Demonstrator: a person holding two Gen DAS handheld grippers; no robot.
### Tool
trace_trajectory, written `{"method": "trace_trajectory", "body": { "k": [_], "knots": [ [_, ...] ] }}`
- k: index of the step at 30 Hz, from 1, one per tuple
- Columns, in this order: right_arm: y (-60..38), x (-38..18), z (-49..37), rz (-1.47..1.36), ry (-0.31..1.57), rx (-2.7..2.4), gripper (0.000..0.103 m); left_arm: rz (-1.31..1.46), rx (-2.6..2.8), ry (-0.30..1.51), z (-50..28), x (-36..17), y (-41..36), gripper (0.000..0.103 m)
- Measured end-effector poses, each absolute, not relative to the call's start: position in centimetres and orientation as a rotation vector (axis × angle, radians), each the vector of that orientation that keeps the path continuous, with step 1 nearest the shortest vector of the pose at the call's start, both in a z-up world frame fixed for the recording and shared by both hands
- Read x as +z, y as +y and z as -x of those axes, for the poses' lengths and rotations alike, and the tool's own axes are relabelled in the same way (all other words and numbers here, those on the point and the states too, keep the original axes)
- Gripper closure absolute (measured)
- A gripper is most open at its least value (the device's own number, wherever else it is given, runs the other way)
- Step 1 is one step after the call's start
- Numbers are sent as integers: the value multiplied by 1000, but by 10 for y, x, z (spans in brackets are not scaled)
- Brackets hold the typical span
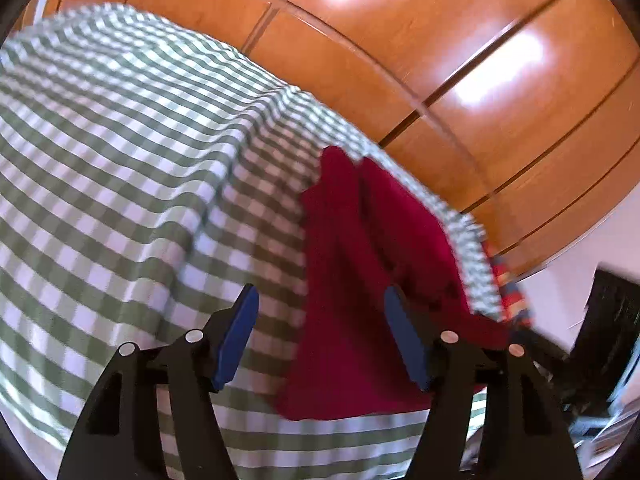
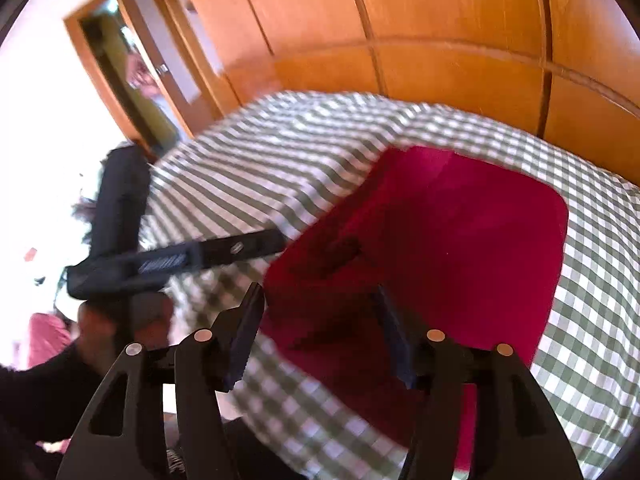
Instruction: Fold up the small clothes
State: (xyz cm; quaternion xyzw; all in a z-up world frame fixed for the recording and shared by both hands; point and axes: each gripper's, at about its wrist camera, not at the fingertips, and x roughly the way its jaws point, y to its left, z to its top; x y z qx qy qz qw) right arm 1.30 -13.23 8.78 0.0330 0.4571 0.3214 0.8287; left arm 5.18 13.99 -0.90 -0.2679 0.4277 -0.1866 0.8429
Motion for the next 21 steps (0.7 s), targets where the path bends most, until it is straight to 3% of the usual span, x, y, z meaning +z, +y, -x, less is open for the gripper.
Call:
{"method": "trace_trajectory", "body": {
  "k": [3,9,19,21],
  "knots": [
    [-161,94,5,-98,945,629,46,644,-468,912,-60,-7,138,28],
    [-222,80,42,-61,970,431,46,745,-577,988,-77,-13,117,26],
    [-185,30,43,142,994,336,47,641,-631,1113,-108,-1,67,19],
    [-178,28,39,157,989,327,67,574,-601,1147,-116,0,53,20]
  ]
}}
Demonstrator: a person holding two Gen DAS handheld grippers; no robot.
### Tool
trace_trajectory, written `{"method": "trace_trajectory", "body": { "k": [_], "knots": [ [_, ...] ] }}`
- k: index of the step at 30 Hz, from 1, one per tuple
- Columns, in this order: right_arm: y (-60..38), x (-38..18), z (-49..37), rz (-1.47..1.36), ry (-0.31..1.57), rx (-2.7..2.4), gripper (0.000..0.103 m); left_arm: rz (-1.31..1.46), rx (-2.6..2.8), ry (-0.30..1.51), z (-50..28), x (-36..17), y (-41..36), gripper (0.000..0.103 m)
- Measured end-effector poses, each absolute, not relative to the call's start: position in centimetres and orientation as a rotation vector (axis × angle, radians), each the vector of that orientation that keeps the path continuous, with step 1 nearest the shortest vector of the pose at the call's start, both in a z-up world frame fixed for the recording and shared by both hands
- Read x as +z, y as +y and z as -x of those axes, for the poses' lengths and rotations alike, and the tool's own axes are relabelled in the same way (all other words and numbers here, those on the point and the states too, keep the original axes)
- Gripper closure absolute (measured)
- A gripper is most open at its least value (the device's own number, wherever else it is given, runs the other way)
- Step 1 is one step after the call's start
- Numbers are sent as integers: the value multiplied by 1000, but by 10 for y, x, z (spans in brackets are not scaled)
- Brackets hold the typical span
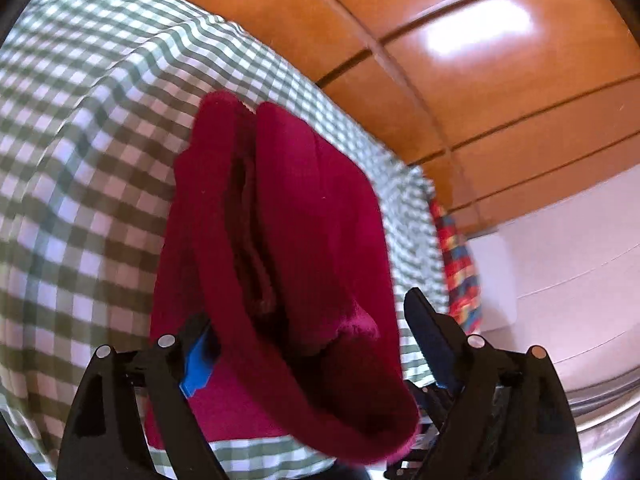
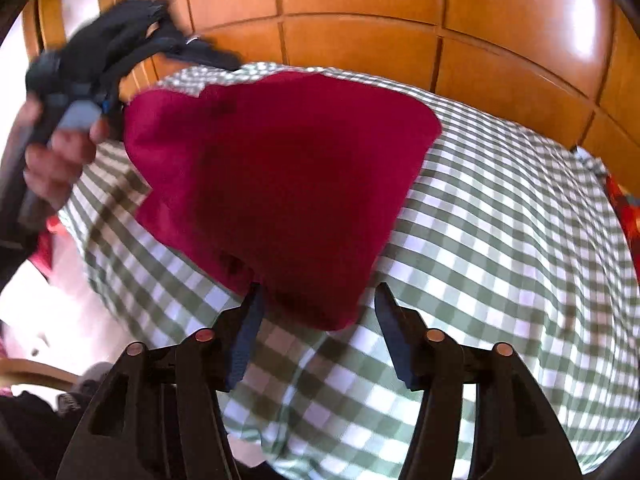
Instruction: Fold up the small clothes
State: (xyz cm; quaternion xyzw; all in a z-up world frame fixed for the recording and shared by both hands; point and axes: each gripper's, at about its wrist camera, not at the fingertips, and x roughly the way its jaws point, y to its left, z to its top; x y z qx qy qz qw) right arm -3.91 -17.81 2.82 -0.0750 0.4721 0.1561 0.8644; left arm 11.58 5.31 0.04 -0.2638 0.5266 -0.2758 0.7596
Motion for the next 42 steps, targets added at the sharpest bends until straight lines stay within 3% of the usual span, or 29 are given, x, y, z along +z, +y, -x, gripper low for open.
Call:
{"method": "trace_trajectory", "body": {
  "k": [4,7,9,14,19,20,22,23,24,28,32,39,42],
  "knots": [
    [-177,37,41,154,952,317,78,386,-556,1154,-116,7,41,66],
    [-177,45,49,154,924,327,84,355,-561,1072,-108,18,50,74],
    [-174,48,56,182,908,340,95,399,-572,1020,-101,22,67,74],
    [-165,24,55,227,965,353,95,465,-516,1089,-95,-28,89,73],
    [-167,26,57,270,998,394,94,561,-508,1068,-87,-41,99,63],
    [-170,28,57,258,1017,413,90,534,-497,1060,-86,-36,98,62],
    [-180,40,57,216,1051,465,73,438,-471,1034,-81,-24,89,61],
    [-185,45,58,202,1041,470,52,388,-457,1015,-79,-16,85,61],
    [-192,57,58,173,1005,465,40,337,-442,989,-75,-7,82,60],
    [-204,84,42,50,940,455,40,194,-382,927,-64,8,78,50],
    [-200,90,5,-1,894,392,40,111,-335,902,-62,7,69,50],
    [-150,29,-18,114,989,383,46,30,-253,868,-56,-4,67,47],
    [-150,30,-14,114,968,368,46,23,-233,855,-52,-4,67,44]
  ]
}}
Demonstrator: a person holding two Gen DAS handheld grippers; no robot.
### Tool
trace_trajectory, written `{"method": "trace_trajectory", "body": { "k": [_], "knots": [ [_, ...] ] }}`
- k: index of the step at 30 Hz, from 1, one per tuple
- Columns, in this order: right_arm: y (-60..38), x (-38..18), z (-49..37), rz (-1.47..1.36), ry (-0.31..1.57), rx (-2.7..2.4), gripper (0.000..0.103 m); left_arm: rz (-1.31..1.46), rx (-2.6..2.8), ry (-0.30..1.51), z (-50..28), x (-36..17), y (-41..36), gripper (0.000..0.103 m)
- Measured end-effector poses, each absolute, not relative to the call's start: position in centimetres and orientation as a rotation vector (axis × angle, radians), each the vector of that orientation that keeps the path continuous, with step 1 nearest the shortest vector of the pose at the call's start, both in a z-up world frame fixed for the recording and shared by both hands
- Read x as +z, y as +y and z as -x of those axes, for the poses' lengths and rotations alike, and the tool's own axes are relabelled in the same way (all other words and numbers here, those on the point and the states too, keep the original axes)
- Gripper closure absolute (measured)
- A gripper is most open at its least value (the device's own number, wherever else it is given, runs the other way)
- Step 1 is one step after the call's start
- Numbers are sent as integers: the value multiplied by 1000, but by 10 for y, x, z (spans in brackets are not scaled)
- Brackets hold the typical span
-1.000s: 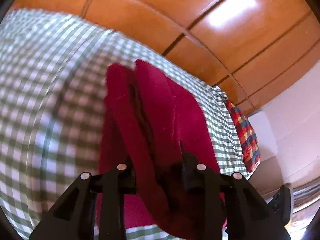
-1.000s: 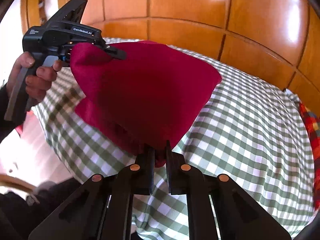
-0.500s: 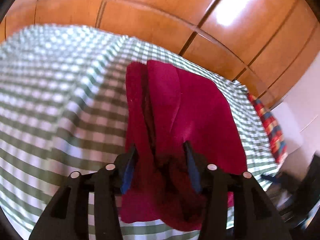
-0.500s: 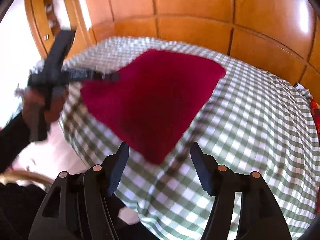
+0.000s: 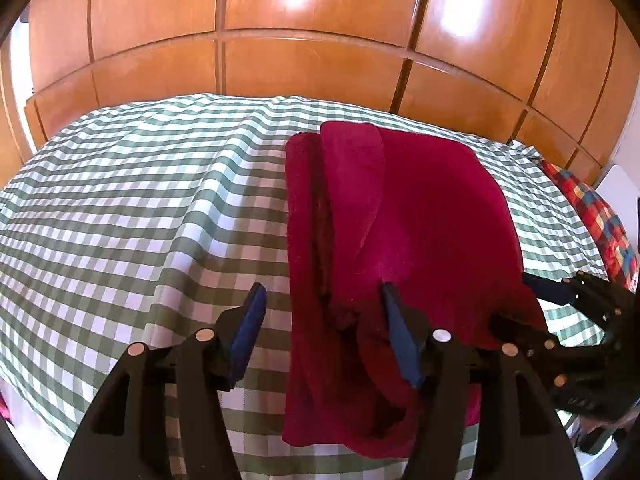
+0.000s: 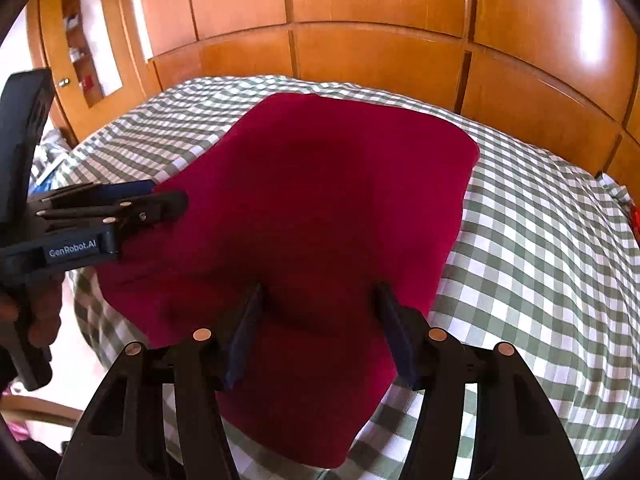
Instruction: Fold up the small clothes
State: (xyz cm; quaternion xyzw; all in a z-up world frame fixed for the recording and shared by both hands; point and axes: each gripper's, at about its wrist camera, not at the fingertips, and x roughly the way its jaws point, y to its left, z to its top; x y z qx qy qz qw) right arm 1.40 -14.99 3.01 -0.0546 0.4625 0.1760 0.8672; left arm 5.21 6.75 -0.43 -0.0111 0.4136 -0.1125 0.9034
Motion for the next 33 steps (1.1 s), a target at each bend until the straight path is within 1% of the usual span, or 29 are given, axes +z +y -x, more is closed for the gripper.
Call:
{"method": "trace_trajectory", "body": {
  "k": [4,8,13,17,23,25,27,31,32,33],
  "knots": [
    [-159,43,-23,58,998,393,46,-1,-231,824,-46,2,66,44],
    [-165,66,-33,-19,967,405,46,-8,-224,801,-40,6,65,44],
    [-175,77,-77,-82,958,353,46,5,-217,802,-39,5,66,42],
    [-170,70,-114,-96,976,335,46,6,-211,802,-38,2,67,40],
    [-139,35,-165,21,1072,298,46,11,-211,818,-39,-5,68,39],
    [-126,9,-178,86,1137,281,41,18,-211,831,-41,-9,69,39],
    [-120,-2,-184,109,1142,267,37,23,-206,840,-42,-13,70,39],
    [-123,6,-179,103,1116,269,36,71,-208,855,-43,-19,75,39],
    [-127,13,-174,85,1097,275,34,84,-218,853,-42,-17,77,38],
    [-132,17,-172,64,1087,281,26,94,-230,846,-41,-14,79,37]
  ]
}}
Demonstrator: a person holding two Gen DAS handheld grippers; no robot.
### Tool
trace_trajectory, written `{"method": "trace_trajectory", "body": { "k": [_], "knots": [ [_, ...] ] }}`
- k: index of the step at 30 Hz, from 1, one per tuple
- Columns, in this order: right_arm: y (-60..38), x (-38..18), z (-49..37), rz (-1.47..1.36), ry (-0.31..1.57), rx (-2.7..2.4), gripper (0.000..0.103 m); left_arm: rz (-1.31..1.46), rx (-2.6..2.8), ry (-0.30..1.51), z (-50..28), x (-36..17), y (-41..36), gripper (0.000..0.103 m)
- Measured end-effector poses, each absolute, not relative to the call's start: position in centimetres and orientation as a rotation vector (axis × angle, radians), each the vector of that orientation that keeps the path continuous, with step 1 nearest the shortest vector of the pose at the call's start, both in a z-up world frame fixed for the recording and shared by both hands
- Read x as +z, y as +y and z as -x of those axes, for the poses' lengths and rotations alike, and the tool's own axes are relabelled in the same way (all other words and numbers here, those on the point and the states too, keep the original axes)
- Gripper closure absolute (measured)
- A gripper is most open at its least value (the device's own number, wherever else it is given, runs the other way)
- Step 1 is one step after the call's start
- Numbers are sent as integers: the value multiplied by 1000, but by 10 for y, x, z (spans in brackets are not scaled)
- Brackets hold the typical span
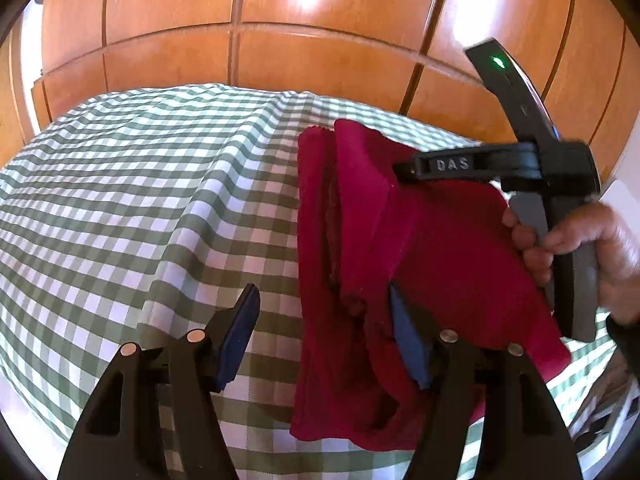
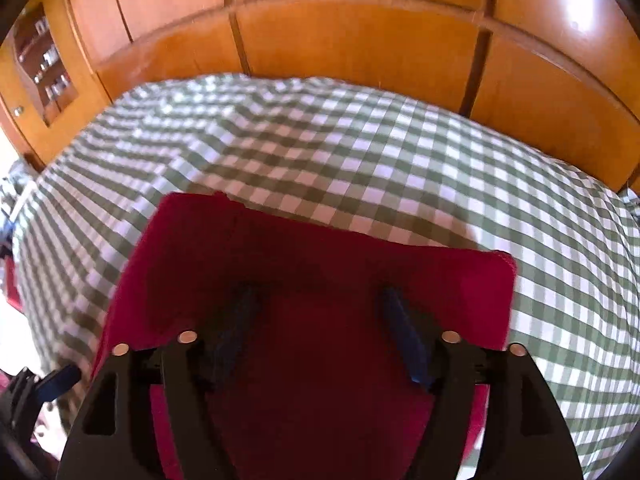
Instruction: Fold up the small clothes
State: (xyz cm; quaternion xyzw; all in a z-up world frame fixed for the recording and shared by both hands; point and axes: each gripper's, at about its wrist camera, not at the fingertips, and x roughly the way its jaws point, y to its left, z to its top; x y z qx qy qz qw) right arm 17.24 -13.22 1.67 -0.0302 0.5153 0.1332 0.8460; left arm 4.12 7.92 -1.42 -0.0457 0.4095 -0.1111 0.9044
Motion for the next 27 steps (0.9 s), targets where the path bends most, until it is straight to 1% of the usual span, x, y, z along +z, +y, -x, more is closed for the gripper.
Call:
{"method": "trace_trajectory", "body": {
  "k": [1,2,3,5,9,13,17,20,21,22,23,24,25,26,27],
  "knots": [
    [-143,26,-165,6,1059,294,22,112,-242,836,-40,-9,83,32],
    [-155,35,-157,-51,1028,300,18,134,-250,826,-40,-4,88,29],
    [-165,41,-151,-90,1007,301,16,152,-254,817,-40,0,92,24],
    [-193,50,-136,-193,970,299,11,209,-271,801,-43,10,103,21],
    [-238,37,-116,-400,1022,328,10,287,-329,819,-62,17,108,19],
    [-267,6,-97,-551,1077,332,10,255,-365,865,-77,7,92,17],
    [-252,-18,-96,-637,1123,483,15,240,-362,960,-93,-25,90,20],
    [-230,-32,-107,-660,1120,554,18,343,-412,990,-96,-49,103,20],
    [-224,-33,-111,-660,1116,565,21,385,-427,985,-95,-54,107,20],
    [-219,-34,-114,-652,1118,573,25,394,-436,977,-94,-56,108,23],
    [-213,-33,-117,-637,1126,576,36,399,-447,971,-94,-58,108,26],
    [-211,-31,-118,-631,1127,578,47,414,-472,969,-92,-58,107,43],
    [-210,-26,-117,-618,1119,576,51,464,-541,973,-92,-58,107,58],
    [-209,-17,-114,-591,1099,577,57,478,-558,973,-91,-57,106,58],
    [-208,-9,-112,-570,1084,578,59,458,-562,967,-91,-55,104,61]
  ]
}}
